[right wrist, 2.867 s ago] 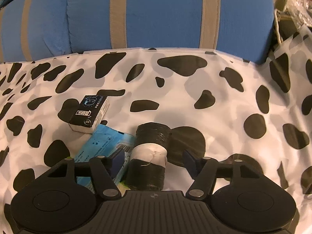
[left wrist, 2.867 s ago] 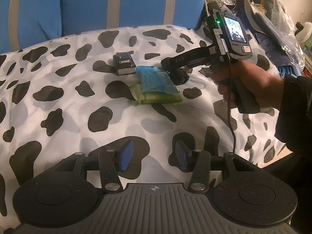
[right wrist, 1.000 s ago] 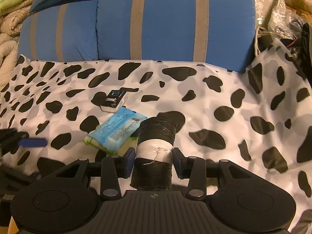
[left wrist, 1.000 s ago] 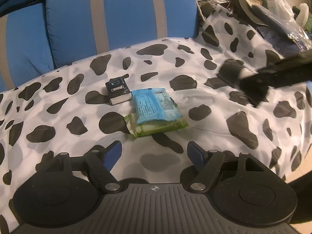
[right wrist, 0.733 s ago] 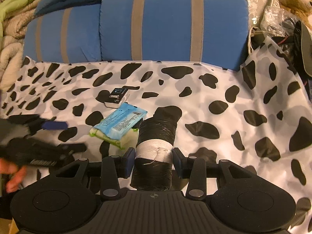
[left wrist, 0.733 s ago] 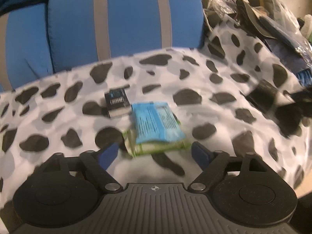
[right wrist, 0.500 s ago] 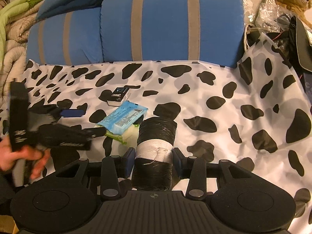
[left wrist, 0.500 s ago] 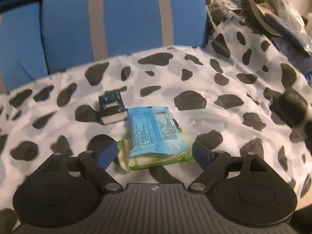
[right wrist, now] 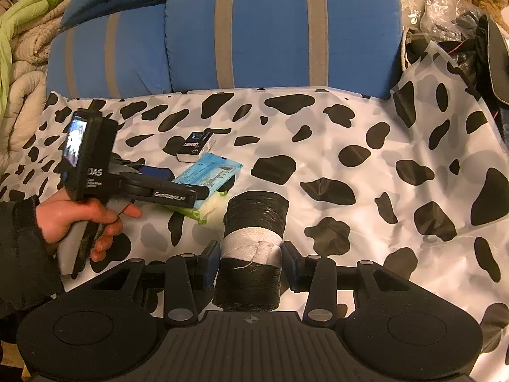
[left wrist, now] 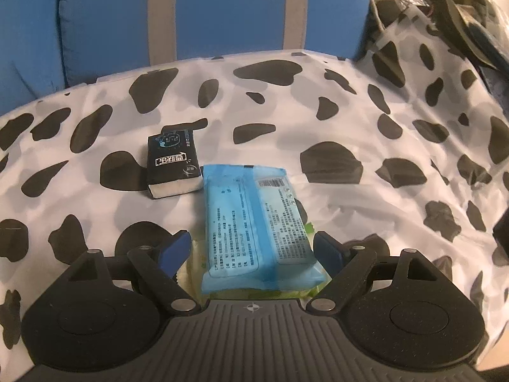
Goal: Organize soft objects
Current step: 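Grasp the blue wipes packet with the left gripper while the right holds the roll, then lift the blue wipes packet off the bed with the left gripper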
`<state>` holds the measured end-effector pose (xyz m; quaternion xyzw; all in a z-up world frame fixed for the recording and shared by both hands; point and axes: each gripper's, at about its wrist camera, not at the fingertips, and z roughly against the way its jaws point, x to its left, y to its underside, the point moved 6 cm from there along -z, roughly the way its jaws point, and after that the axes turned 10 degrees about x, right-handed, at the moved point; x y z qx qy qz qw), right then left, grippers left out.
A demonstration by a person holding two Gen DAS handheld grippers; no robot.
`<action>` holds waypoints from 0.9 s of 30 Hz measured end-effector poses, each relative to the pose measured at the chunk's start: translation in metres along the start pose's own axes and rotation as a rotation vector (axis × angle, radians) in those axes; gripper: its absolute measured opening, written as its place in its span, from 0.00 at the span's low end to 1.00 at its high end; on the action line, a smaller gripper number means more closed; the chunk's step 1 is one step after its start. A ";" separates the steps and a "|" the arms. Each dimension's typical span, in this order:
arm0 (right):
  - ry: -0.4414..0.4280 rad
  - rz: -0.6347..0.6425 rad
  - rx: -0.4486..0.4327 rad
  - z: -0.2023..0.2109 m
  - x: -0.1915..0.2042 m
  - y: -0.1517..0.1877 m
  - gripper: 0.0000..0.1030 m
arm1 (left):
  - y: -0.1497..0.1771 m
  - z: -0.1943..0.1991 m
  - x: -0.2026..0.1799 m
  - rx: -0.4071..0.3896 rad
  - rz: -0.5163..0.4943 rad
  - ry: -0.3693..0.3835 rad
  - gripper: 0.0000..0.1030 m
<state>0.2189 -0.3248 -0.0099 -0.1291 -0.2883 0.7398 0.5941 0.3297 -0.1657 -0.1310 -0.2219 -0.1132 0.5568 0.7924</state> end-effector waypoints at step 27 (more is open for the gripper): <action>-0.001 0.005 0.005 -0.003 0.002 0.001 0.43 | 0.001 0.003 -0.003 0.046 -0.006 -0.008 0.66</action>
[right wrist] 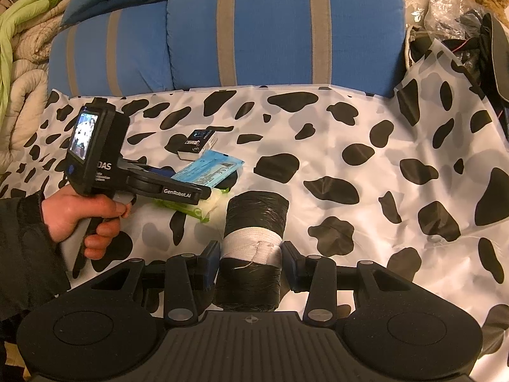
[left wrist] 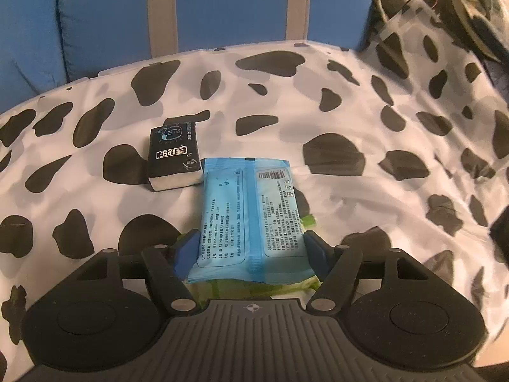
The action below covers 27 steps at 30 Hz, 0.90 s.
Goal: Organize soft objects
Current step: 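Lift the blue wipes packet off the bed with the left gripper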
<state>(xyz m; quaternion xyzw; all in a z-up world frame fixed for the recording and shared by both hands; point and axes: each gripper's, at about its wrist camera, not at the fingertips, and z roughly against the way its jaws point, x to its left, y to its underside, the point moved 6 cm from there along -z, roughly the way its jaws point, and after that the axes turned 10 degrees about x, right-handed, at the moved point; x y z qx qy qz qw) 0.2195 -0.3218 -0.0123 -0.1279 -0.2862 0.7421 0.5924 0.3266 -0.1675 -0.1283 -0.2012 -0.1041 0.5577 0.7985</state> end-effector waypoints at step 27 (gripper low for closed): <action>-0.007 0.035 0.029 -0.015 0.040 -0.003 0.43 | 0.049 0.114 0.024 -0.190 -0.050 0.026 0.65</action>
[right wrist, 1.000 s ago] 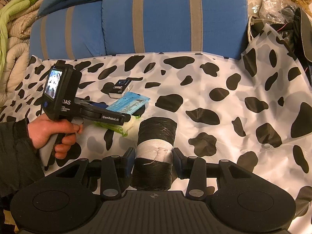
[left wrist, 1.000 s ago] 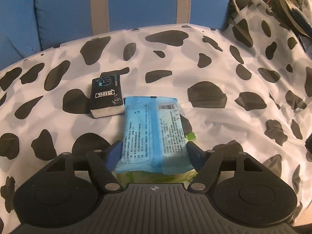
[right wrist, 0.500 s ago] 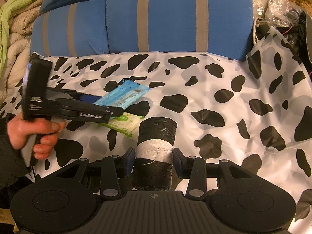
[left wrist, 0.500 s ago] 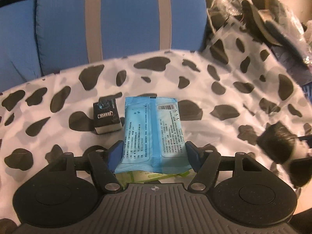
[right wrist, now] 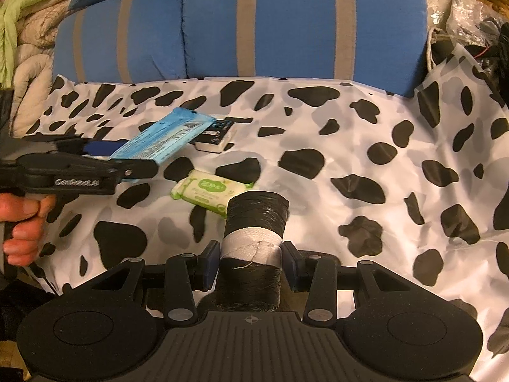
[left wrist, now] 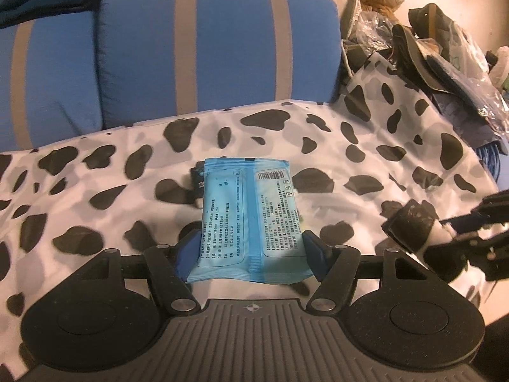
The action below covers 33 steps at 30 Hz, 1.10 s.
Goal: Organize soft objects
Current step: 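Lift the blue wipes packet off the bed with the left gripper, then carry the blue packet and black roll over the cardboard box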
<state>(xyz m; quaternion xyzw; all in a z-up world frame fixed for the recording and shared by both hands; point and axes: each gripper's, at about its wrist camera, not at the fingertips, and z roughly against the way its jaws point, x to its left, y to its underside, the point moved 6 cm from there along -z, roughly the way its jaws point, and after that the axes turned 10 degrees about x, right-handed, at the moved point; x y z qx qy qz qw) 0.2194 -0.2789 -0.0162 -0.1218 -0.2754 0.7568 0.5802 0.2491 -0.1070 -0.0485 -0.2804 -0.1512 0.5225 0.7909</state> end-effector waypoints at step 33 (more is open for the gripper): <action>-0.063 0.025 0.021 0.014 0.066 0.050 0.43 | 0.109 0.102 -0.002 0.008 0.052 -0.002 0.65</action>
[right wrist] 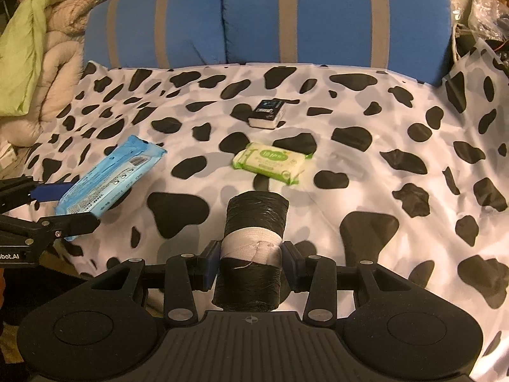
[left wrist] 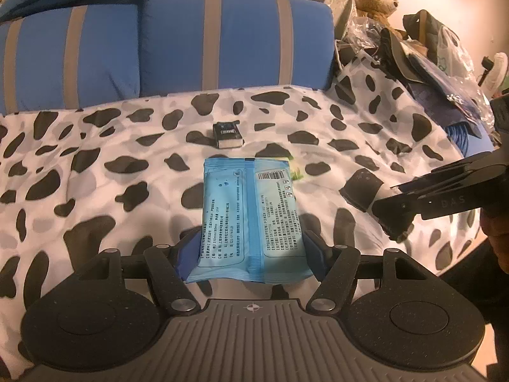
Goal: Organize soft objects
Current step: 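Carry the blue packet and black roll over the cardboard box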
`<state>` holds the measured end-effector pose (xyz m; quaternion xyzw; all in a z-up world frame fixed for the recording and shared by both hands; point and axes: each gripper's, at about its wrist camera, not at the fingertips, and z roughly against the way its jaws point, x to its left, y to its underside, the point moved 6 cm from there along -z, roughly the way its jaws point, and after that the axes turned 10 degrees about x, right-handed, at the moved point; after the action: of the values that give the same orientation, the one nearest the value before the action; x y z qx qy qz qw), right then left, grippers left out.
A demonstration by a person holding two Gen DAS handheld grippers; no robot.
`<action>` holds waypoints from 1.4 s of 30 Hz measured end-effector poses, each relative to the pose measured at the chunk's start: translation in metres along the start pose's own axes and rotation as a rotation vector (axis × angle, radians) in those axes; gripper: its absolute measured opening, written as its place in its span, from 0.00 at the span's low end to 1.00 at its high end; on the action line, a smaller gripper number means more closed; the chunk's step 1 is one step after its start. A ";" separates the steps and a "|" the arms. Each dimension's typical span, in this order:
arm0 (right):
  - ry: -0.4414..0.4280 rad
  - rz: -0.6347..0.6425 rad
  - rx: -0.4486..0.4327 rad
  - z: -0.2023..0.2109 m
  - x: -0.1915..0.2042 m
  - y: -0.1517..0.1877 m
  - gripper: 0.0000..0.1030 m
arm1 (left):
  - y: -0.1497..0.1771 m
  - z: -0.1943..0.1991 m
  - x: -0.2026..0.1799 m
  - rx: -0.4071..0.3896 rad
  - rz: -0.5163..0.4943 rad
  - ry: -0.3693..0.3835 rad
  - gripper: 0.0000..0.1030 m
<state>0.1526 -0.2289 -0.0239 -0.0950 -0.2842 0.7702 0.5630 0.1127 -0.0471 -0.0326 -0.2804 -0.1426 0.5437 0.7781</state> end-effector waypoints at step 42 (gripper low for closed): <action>-0.048 0.179 0.196 0.012 0.075 0.104 0.43 | 0.090 0.026 -0.045 0.244 -0.008 0.016 0.65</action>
<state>0.0359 -0.1853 -0.0577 -0.0460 -0.2113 0.8436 0.4914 0.0134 -0.0585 -0.0613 -0.1873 -0.0701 0.5517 0.8097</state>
